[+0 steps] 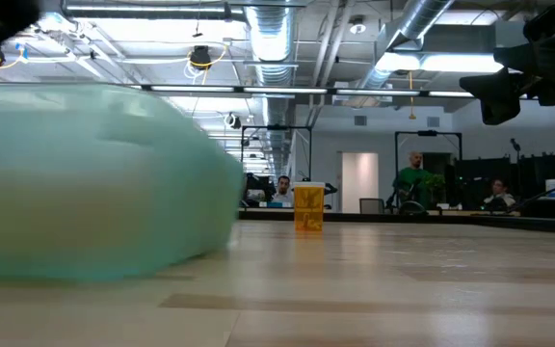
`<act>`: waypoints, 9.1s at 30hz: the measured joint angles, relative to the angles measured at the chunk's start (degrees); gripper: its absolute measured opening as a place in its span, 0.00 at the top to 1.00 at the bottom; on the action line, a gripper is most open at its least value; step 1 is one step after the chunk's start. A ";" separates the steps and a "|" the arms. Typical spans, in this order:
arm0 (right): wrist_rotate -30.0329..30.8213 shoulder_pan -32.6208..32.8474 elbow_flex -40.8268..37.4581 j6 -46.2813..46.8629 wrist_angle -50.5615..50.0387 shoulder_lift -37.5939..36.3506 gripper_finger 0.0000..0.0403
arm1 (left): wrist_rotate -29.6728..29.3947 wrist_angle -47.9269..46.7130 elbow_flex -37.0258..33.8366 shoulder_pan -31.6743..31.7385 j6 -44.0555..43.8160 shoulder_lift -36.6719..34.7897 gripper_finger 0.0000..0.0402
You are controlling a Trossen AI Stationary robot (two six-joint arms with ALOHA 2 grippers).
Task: Pick and place pill bottles into a basket
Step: Move the green bin to the center of the table, then put the left yellow pill bottle into the green bin
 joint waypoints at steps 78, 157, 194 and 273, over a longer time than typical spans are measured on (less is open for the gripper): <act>0.00 0.00 0.02 -0.02 0.00 0.00 0.35 | -26.68 -26.04 -17.81 3.76 -12.31 -36.25 0.47; 0.00 0.00 0.01 0.00 0.00 0.01 0.35 | -1.79 33.48 -60.74 21.39 39.26 -101.19 0.47; 0.00 -0.02 0.00 0.00 0.00 0.02 0.35 | 11.90 10.20 -59.60 41.18 18.40 -100.38 0.47; 0.00 0.00 0.02 0.00 0.00 0.02 0.35 | -0.75 8.54 -50.03 30.35 13.50 -64.27 0.31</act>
